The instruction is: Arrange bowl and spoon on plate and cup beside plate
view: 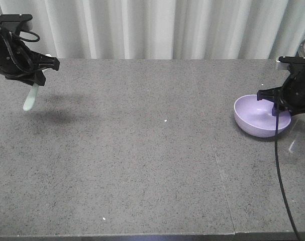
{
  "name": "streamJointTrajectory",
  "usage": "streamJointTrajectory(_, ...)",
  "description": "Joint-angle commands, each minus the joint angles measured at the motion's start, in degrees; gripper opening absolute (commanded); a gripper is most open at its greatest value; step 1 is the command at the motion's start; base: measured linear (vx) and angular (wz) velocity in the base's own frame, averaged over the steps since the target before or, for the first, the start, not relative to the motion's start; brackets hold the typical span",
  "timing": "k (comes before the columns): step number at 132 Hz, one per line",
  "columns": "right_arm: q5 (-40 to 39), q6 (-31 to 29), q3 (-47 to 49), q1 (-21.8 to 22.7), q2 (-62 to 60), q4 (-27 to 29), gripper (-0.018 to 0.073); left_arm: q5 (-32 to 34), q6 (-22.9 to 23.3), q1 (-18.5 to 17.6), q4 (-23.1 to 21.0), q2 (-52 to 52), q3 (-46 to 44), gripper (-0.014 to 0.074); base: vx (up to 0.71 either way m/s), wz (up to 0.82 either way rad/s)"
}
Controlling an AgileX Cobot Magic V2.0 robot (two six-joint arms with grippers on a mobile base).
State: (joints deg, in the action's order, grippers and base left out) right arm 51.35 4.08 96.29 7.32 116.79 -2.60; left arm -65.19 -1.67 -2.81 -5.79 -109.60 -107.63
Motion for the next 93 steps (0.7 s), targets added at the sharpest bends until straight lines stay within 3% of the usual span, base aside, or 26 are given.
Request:
streamJointTrajectory(1,-2.18,-1.19,2.57,0.26,-2.82,0.45,0.0116,2.32,0.11,-0.35,-0.83,3.26,-1.57,-0.0008,0.0,0.0)
streamJointTrajectory(20,-2.23,-2.18,2.72,0.26,-2.82,1.82,-0.0015,2.32,0.11,-0.35,-0.83,3.26,-1.57,-0.0008,0.0,0.0)
streamJointTrajectory(93,4.82,-2.95,10.25,0.07,-5.2,5.64,-0.0008,2.32,0.11,-0.35,-0.83,3.26,-1.57,-0.0008,0.0,0.0)
